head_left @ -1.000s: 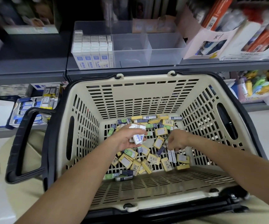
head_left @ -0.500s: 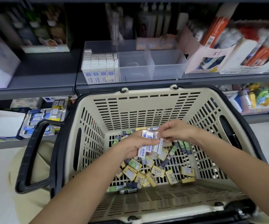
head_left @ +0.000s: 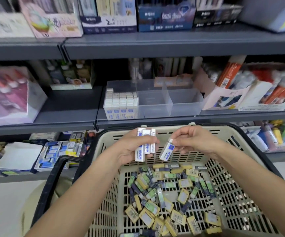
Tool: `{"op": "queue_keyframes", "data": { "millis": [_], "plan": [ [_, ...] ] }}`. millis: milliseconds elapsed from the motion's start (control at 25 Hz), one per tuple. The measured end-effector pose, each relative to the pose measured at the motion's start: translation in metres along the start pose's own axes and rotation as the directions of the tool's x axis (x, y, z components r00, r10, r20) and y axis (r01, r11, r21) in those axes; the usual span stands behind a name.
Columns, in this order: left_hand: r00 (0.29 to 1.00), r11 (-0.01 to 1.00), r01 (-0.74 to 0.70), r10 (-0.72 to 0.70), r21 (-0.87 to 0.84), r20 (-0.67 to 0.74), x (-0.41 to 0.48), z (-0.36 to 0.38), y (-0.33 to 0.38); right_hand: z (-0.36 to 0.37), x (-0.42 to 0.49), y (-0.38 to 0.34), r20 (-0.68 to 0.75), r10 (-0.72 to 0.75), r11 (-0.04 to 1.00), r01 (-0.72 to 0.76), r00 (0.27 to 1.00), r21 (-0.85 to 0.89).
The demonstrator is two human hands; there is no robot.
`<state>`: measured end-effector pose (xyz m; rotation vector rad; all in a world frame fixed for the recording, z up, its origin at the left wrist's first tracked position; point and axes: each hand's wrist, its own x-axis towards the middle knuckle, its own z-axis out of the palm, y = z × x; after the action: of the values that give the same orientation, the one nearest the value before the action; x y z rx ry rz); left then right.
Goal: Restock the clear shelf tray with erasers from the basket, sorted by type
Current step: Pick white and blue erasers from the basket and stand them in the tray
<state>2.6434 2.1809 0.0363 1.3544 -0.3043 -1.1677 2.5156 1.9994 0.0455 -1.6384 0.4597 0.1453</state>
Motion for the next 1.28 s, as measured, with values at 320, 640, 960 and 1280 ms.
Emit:
{"op": "queue_keyframes", "data": {
  "millis": [320,640,960,1280],
  "plan": [
    [0.938,0.934,-0.286,0.228,-0.212,-0.26,0.0,-0.047,0.033,0.023,0.054,-0.063,-0.18,-0.147,0.989,0.146,0.973,-0.016],
    [0.713,0.89,-0.455,0.391,0.04,-0.582,0.015,-0.079,0.033,0.055,0.164,-0.127,-0.343,-0.327,0.943,0.281,0.88,-0.178],
    [0.723,0.884,-0.465,0.41,0.047,-0.556,0.021,-0.087,0.024,0.063,0.238,-0.132,-0.239,-0.384,0.878,0.272,0.892,-0.395],
    [0.754,0.881,-0.47,0.371,-0.05,-0.543,0.016,-0.088,0.027,0.08,0.256,-0.126,-0.05,-0.285,0.743,0.188,0.957,-0.642]
  ]
}}
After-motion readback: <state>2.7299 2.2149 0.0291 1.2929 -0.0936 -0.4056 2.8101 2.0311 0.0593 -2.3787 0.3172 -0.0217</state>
